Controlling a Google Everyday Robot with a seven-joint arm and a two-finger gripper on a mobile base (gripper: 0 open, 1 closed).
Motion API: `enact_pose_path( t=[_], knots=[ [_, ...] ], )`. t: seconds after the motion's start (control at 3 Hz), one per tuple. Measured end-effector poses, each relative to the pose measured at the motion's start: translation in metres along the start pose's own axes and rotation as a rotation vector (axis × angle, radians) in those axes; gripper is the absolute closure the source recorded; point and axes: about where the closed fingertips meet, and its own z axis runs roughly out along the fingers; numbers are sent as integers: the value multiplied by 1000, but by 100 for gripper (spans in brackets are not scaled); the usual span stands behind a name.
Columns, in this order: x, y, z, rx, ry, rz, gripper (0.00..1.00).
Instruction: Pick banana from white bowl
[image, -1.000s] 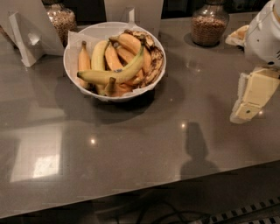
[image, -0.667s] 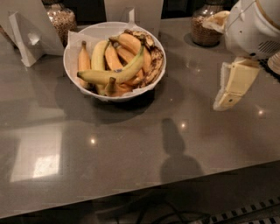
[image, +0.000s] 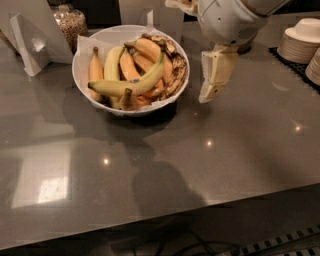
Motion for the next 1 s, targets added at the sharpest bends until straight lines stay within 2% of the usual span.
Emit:
enact_pose_path(
  t=[0.33, 0.67, 1.0],
  knots=[
    [0, 0, 0, 0, 0, 0, 0],
    [-4, -9, 15, 19, -16, -68, 0],
    [-13, -22, 45, 22, -53, -177, 1]
  ],
)
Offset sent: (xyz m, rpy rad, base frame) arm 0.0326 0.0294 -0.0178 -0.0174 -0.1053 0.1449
